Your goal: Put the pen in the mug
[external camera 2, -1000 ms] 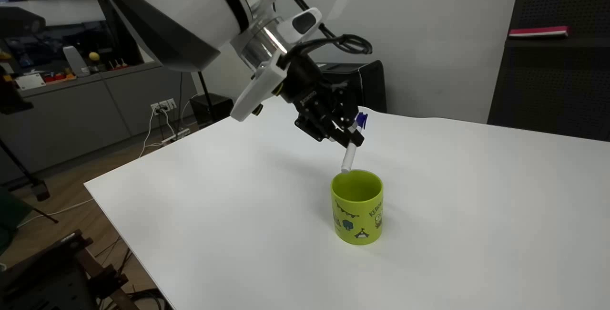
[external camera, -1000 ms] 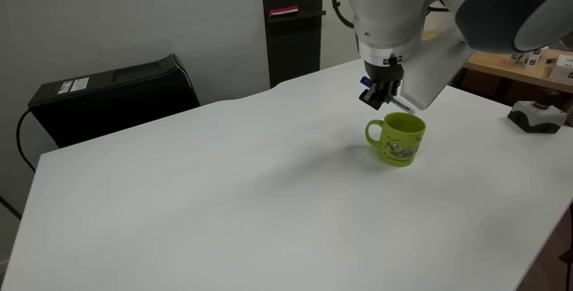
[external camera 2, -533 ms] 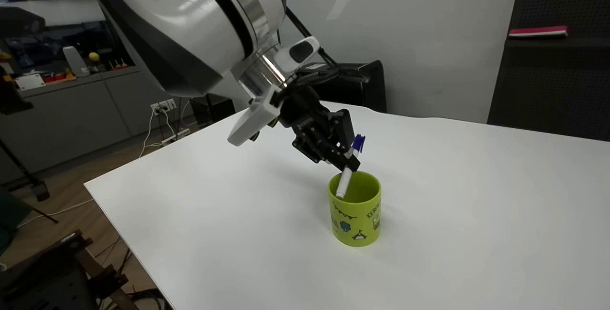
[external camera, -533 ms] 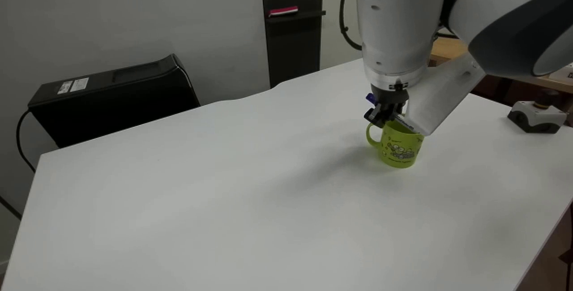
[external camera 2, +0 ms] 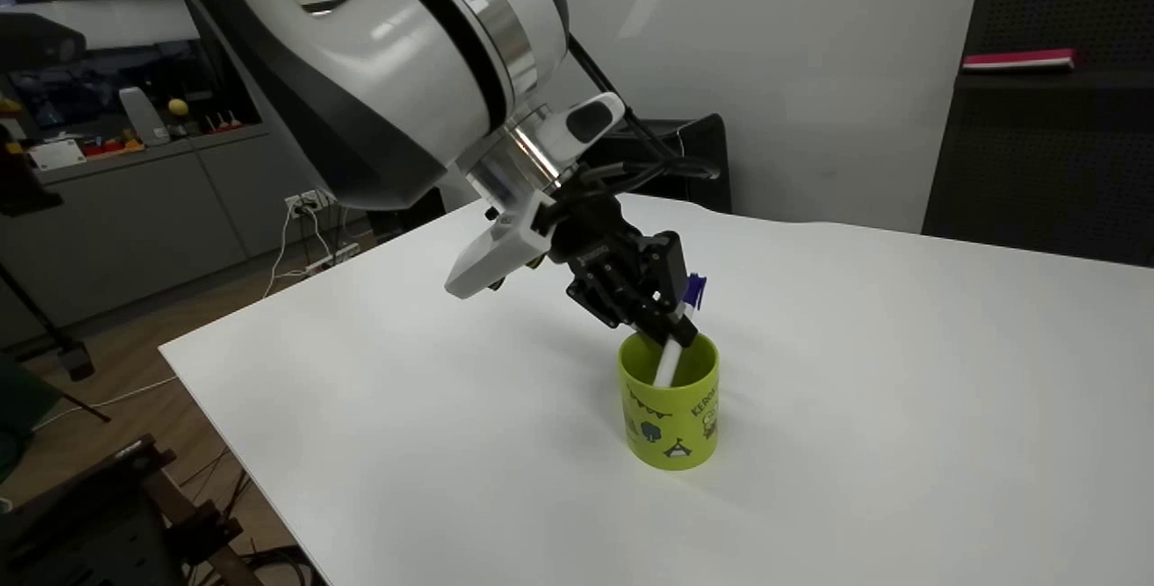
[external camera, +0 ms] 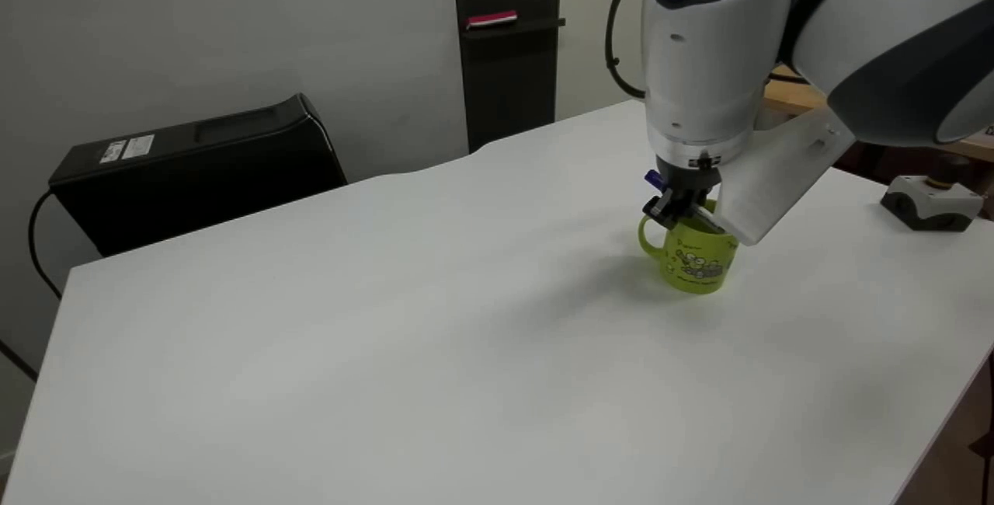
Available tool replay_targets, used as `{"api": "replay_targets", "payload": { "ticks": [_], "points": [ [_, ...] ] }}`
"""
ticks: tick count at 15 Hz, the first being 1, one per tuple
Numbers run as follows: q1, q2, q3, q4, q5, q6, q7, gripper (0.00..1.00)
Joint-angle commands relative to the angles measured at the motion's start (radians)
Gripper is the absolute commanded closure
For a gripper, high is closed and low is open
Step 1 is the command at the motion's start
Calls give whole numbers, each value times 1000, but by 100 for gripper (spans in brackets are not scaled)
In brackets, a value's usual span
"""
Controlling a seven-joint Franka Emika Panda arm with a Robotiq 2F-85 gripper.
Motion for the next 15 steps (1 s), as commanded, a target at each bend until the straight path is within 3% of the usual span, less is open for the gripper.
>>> {"api": "replay_targets", "payload": {
  "ticks": [1, 7, 9, 12, 15],
  "points": [
    [8, -1, -17, 4, -67, 18, 101, 95],
    [14, -15, -19, -15, -132, 14, 214, 95],
    [12, -15, -17, -17, -139, 13, 226, 53],
    [8, -11, -14, -13, -131, 13, 217, 34],
    [-18, -6, -4, -12, -71, 49, 127, 13]
  ]
}}
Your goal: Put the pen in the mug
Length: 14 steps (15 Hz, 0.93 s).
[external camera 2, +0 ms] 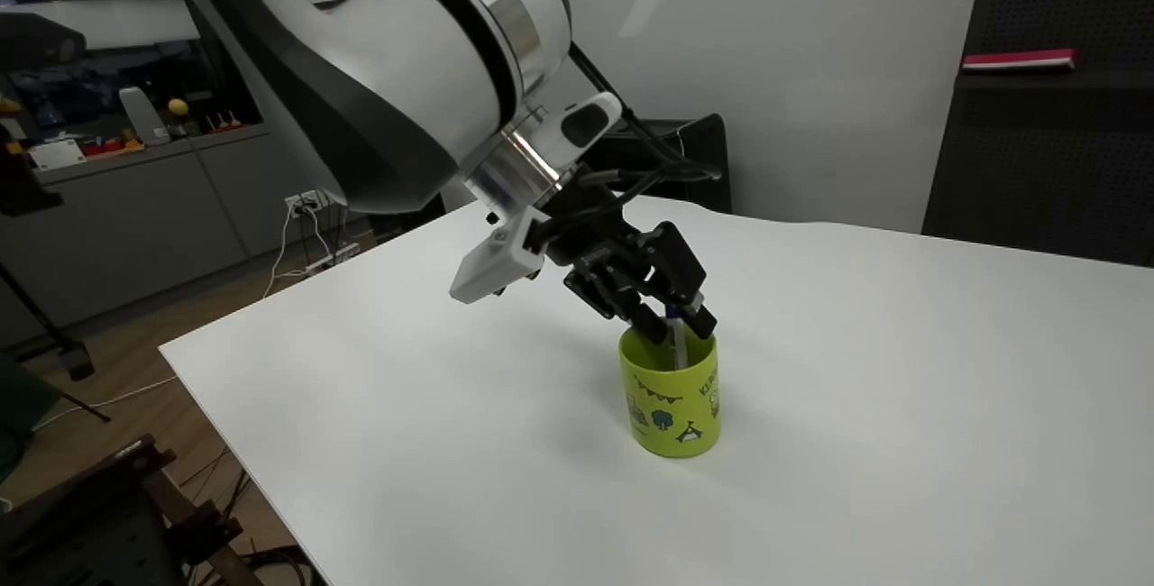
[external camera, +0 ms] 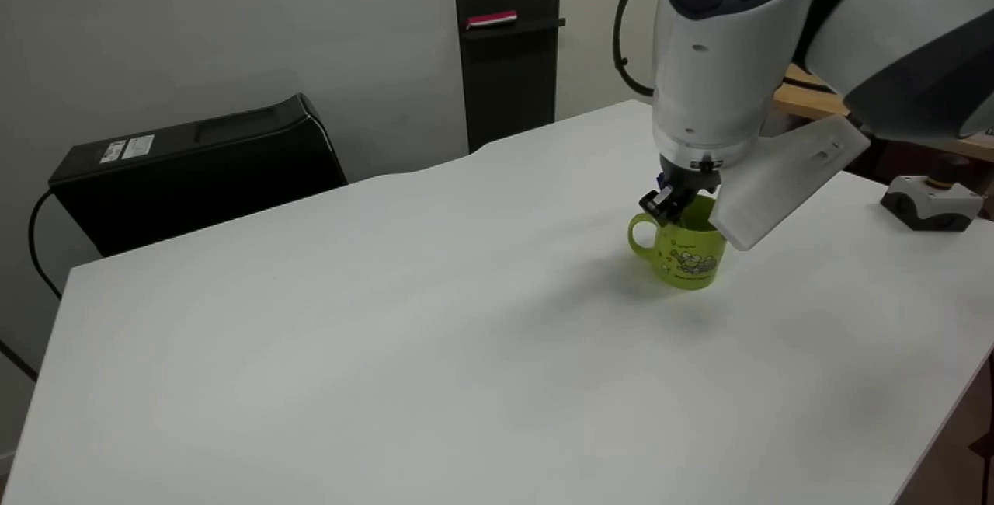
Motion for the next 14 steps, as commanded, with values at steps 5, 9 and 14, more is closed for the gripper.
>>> {"api": "replay_targets", "payload": {
  "ticks": [5, 9, 14],
  "points": [
    [-65, -9, 37, -8, 253, 56, -304, 0],
    [-70, 1, 68, 6, 373, 26, -423, 0],
    [-57, 4, 84, 28, 428, -24, -477, 0]
  ]
}}
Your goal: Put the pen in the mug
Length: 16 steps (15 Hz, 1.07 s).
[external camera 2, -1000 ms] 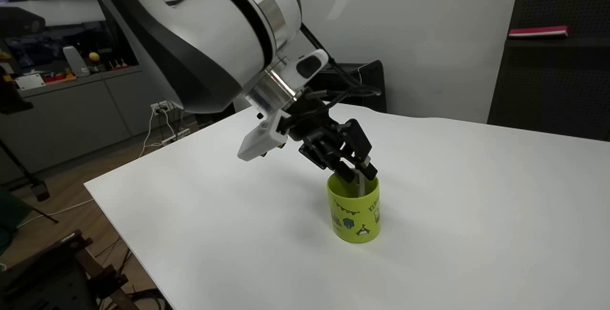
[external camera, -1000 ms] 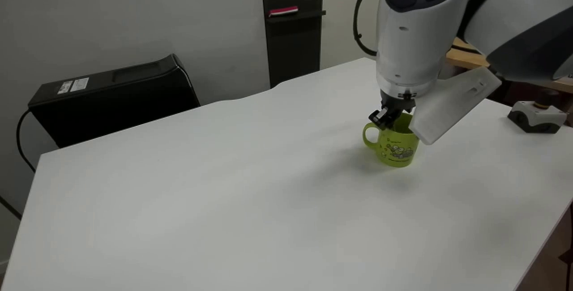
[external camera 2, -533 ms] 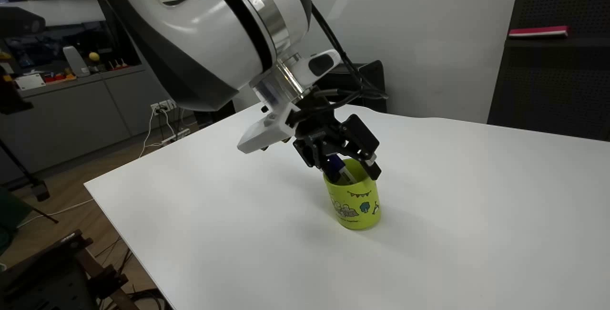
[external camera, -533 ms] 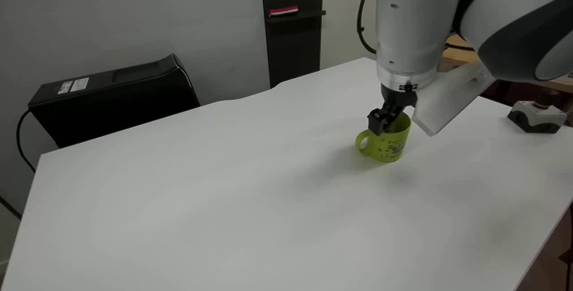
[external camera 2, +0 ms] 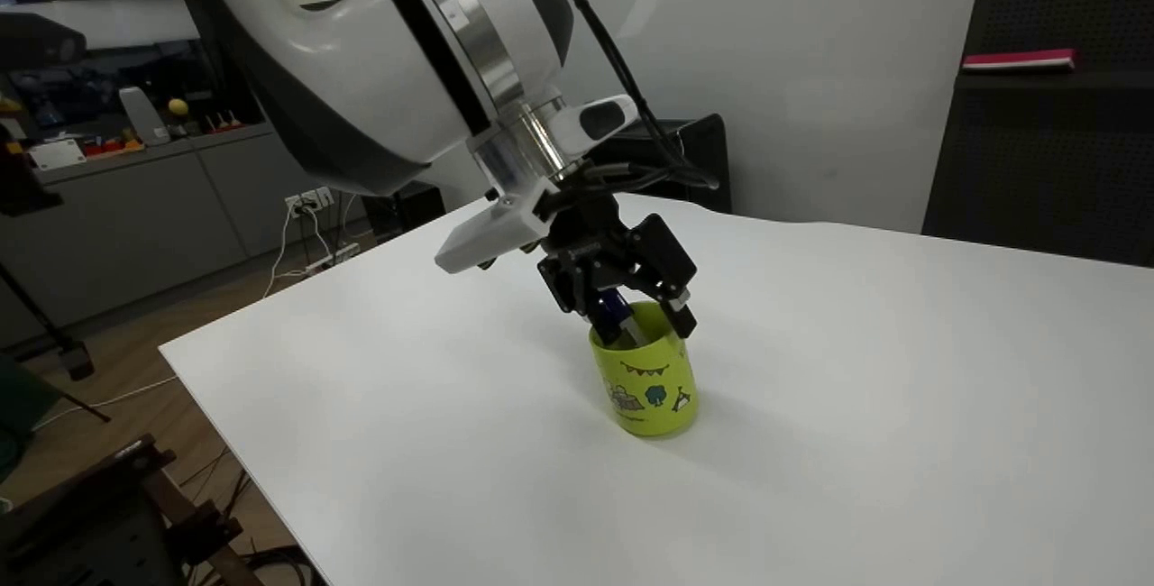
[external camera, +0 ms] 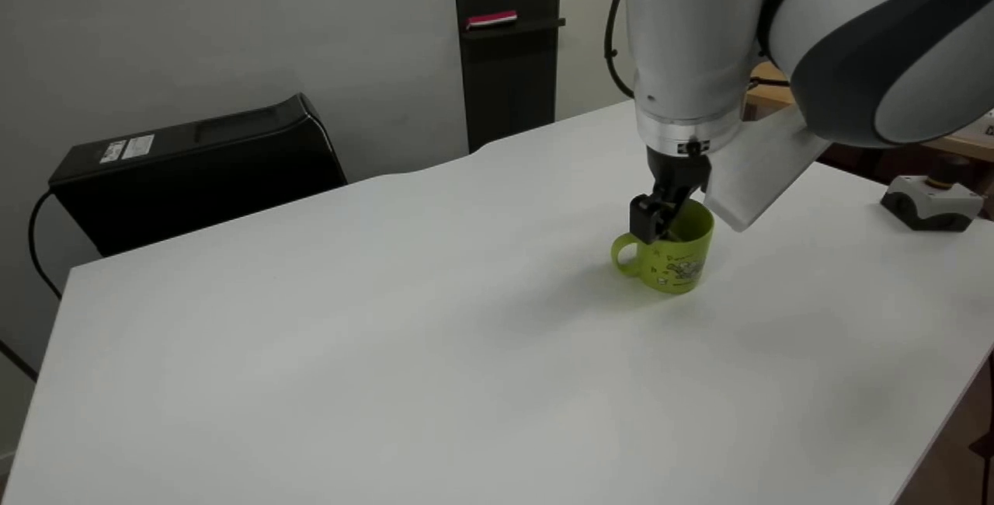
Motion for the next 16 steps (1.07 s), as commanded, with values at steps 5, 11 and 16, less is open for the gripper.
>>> {"api": "replay_targets", "payload": {
  "ticks": [5, 11, 16],
  "points": [
    [-1, -3, 8, 35, 30, -107, -55, 0],
    [-15, -31, 25, 40, 58, -201, -123, 0],
    [-49, -85, 55, 35, 194, -211, -321, 0]
  ]
}}
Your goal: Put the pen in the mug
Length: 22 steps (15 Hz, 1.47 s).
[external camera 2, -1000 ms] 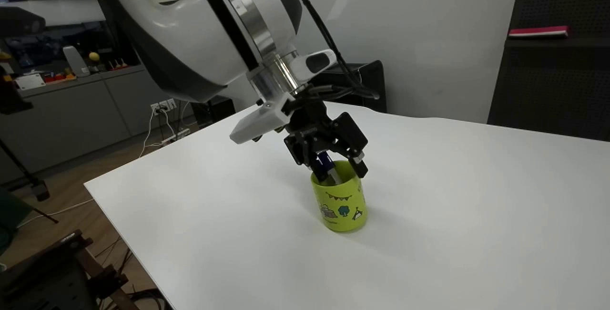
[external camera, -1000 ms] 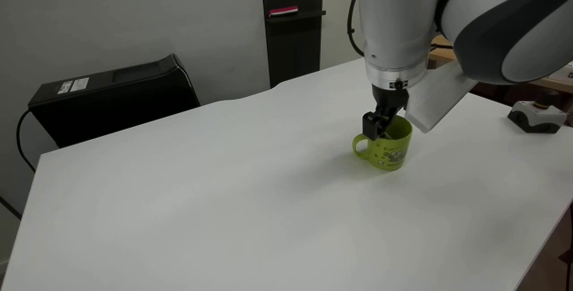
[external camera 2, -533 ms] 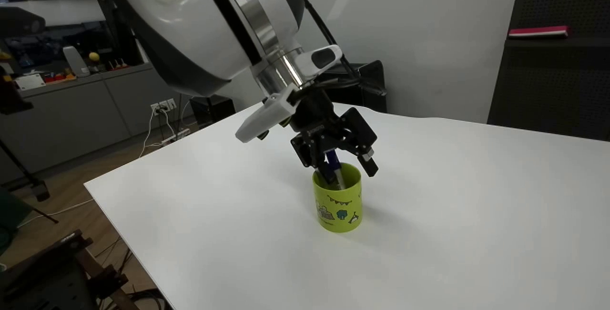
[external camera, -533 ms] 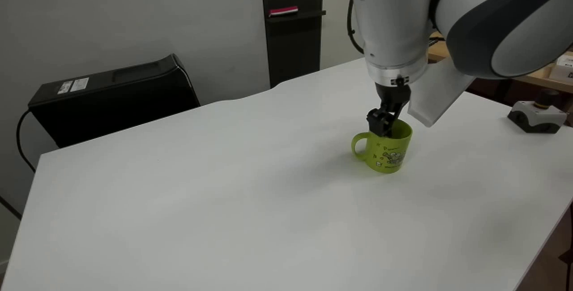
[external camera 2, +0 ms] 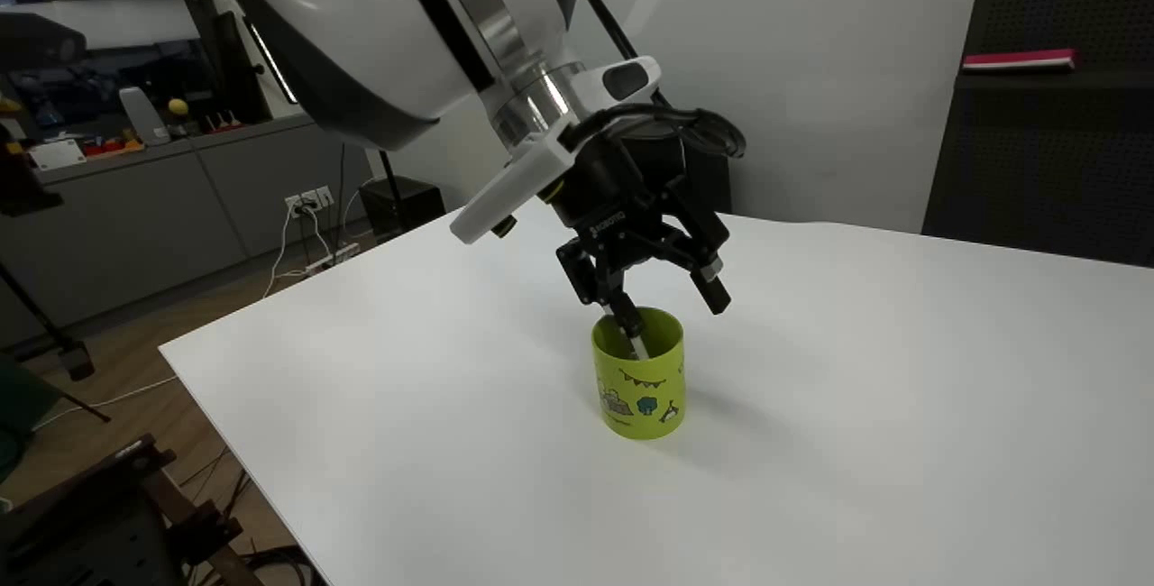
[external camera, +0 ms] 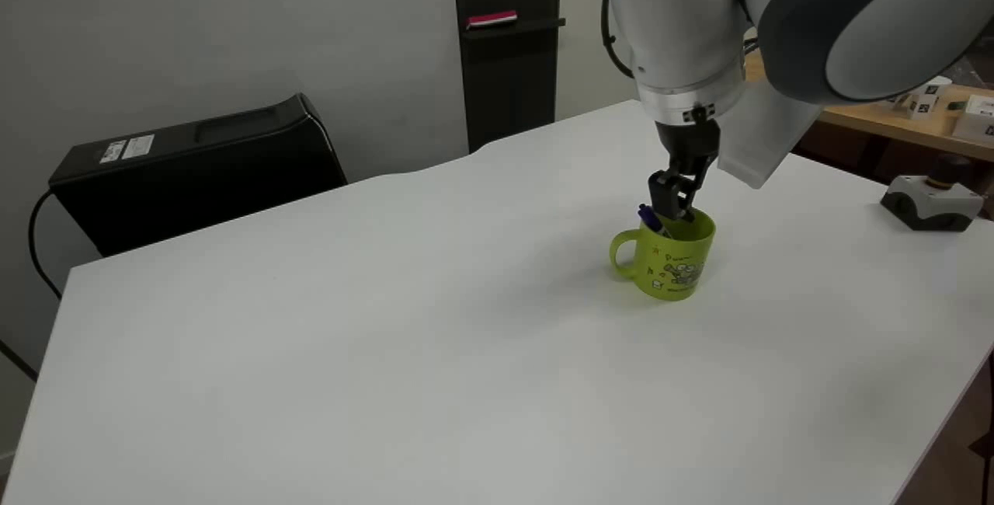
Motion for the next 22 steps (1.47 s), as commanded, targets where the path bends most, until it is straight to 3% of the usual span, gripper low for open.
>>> {"api": "replay_targets", "payload": {
  "ticks": [1, 7, 11, 22],
  "points": [
    [-57, -58, 47, -11, 153, 17, -217, 0],
    [-70, -69, 80, 6, 500, 14, -598, 0],
    [-61, -48, 116, 22, 634, 7, -776, 0],
    [-5, -27, 123, 42, 650, -10, -795, 0]
  ]
}}
